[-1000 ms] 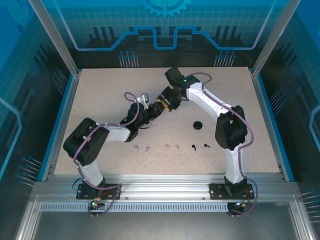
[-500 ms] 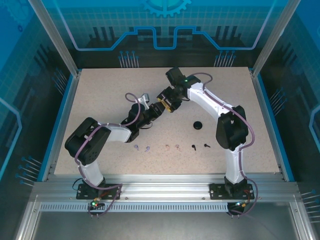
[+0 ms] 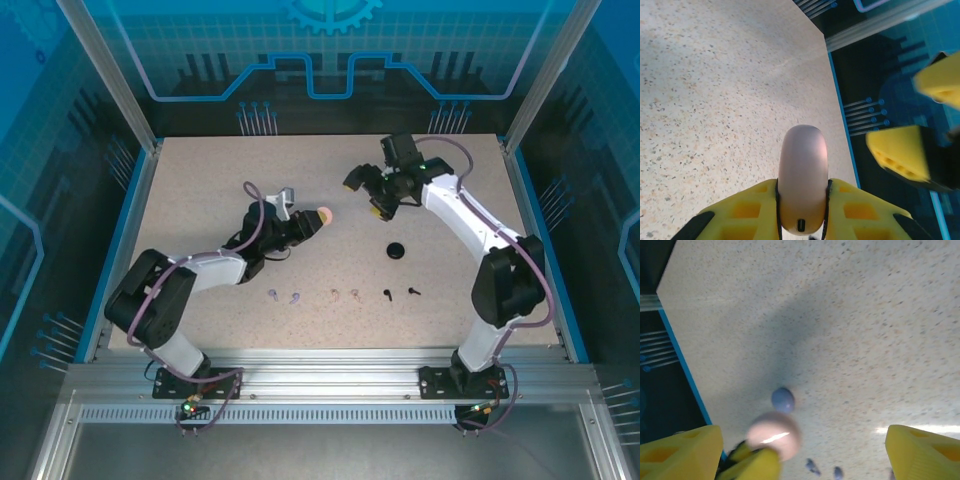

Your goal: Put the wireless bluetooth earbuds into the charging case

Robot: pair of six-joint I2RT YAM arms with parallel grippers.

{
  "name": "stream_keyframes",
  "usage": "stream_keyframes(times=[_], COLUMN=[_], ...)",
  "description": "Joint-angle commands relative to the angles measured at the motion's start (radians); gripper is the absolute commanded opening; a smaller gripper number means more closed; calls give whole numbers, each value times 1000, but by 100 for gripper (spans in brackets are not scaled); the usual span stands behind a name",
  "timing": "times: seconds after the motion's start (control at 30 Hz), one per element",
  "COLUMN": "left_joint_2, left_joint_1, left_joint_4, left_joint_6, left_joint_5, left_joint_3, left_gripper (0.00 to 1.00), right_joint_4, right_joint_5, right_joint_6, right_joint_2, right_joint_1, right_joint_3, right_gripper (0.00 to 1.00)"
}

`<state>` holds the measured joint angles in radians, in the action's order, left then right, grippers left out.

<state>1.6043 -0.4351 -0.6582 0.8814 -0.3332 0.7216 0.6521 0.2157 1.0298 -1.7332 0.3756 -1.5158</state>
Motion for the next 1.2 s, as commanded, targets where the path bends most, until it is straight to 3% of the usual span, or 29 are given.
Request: stream_keyframes(times=[0.0, 0.17, 0.33, 0.47, 0.83, 1.17], left_joint_2=[-41, -13, 22, 26, 25, -13], left_joint_1=[34, 74, 89, 88, 89, 89], left_joint_4=[134, 225, 266, 284, 297, 309], left_joint_6=[-127, -182, -200, -210, -219, -219], left_joint_5=[-213, -389, -471, -474, -474, -475], left_joint_3=[41, 106, 152, 161, 182, 199], left_gripper=[0, 0, 0, 0, 0, 0], right_joint_4=[-198, -378, -494, -549, -534, -519], right_joint_5=[73, 162, 283, 333, 328, 286], right_joint_6=[-252, -456, -502, -499, -509, -509], right_joint_2=[70, 197, 223, 197, 129, 84], right_joint_1=[-9, -4, -3, 14, 51, 16], right_joint_3=[137, 318, 422, 444, 436, 466], right_gripper=[87, 87, 86, 85, 80, 73])
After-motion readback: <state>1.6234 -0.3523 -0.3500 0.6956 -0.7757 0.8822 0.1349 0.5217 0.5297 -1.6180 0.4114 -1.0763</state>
